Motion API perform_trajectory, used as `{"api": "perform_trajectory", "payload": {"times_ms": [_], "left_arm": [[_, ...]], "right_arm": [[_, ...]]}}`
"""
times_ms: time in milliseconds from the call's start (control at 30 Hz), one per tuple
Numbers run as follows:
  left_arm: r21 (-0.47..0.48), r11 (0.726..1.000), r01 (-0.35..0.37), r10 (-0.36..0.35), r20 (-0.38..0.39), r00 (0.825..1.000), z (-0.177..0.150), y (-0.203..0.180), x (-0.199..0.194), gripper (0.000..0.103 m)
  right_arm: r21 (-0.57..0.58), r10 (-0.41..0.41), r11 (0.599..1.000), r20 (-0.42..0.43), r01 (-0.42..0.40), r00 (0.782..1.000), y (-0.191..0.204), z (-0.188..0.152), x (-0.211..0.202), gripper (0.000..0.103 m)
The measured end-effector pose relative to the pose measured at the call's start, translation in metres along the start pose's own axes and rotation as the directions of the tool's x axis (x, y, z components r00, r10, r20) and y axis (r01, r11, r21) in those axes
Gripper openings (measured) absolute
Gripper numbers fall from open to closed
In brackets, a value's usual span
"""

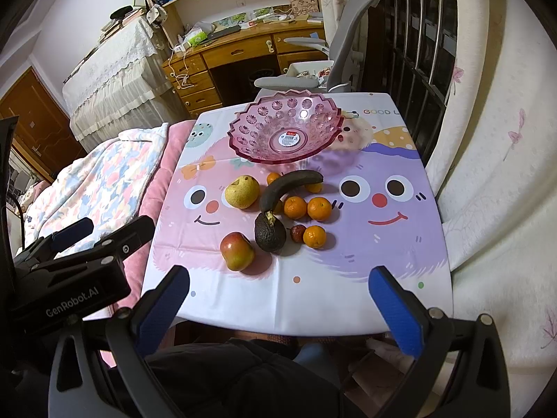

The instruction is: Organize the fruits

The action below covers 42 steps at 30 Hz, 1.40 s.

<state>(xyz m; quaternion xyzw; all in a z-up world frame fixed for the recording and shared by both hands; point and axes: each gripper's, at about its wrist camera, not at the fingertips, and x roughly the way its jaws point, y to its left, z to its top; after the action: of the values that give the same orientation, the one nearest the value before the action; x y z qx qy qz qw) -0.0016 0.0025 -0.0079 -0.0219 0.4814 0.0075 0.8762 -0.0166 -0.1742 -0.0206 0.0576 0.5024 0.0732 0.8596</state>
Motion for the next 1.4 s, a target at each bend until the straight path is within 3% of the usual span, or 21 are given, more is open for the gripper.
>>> {"api": "perform_trajectory", "payload": {"times_ms": [1067,1400], "left_arm": [[-0.034,0.999,-0.023,0.024,0.042,0.999,0.009,0.009,-0.011,0.099],[-0.022,0.999,-0.030,0.030,0.001,1.000,0.008,0.027,0.007,0.099]], "right_arm": [[-0.025,-0.008,1.000,-0.002,0.008,1.000,0.000,0.007,-0.001,0.103],[-0.059,-0.042,0.997,0.017,0.043,0.999,0.007,0.008,0.004,0.103]]}}
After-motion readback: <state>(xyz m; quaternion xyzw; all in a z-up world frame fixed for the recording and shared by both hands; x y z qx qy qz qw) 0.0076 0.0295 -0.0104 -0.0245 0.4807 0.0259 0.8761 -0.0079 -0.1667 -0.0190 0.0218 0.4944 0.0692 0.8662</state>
